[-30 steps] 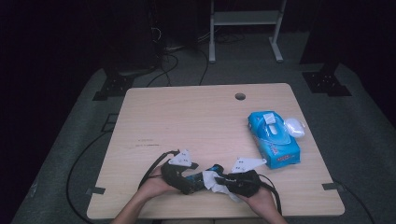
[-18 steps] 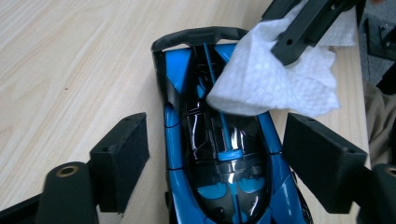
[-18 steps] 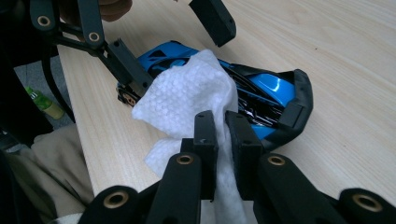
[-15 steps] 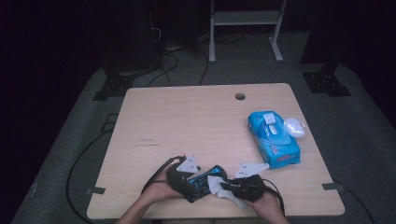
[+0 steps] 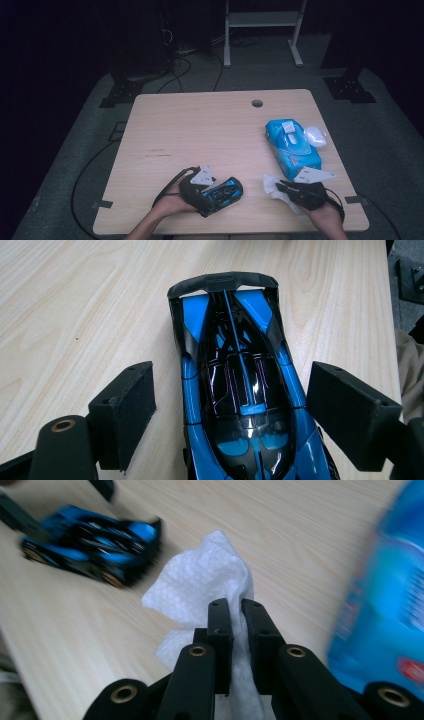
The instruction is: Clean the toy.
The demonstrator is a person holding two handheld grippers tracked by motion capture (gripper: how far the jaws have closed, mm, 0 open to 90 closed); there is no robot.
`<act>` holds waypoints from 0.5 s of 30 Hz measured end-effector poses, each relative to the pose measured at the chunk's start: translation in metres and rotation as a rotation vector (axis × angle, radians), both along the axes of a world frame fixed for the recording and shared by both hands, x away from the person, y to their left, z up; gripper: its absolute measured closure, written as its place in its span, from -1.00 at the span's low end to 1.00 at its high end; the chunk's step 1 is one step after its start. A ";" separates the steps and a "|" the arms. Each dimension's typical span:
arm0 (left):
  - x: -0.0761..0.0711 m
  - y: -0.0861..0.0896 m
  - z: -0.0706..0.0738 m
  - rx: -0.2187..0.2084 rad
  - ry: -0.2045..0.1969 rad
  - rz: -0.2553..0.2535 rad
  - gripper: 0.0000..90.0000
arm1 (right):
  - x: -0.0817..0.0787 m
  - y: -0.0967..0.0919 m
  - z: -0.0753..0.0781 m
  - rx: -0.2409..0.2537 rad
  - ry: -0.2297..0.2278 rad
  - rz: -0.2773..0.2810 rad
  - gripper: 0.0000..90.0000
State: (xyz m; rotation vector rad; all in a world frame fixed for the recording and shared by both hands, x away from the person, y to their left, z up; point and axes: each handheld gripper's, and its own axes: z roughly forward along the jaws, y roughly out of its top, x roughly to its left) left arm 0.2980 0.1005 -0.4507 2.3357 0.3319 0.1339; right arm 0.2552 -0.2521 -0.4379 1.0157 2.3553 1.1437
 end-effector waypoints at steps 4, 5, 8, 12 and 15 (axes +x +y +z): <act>0.000 -0.002 0.000 0.008 -0.006 -0.006 -0.57 | 0.001 -0.015 -0.013 -0.002 0.032 -0.021 0.81; 0.000 -0.003 0.000 0.002 -0.005 -0.005 -0.57 | 0.002 -0.016 -0.017 -0.010 0.040 -0.026 0.79; 0.000 -0.004 0.000 -0.002 -0.004 -0.006 -0.57 | 0.005 -0.019 -0.026 -0.015 0.061 -0.033 0.56; 0.000 -0.004 -0.002 0.009 -0.001 -0.006 -0.59 | 0.006 -0.023 -0.026 0.025 0.060 -0.037 0.32; 0.001 -0.005 -0.004 0.014 0.007 0.002 -0.61 | 0.003 -0.024 -0.021 0.051 0.040 -0.013 0.21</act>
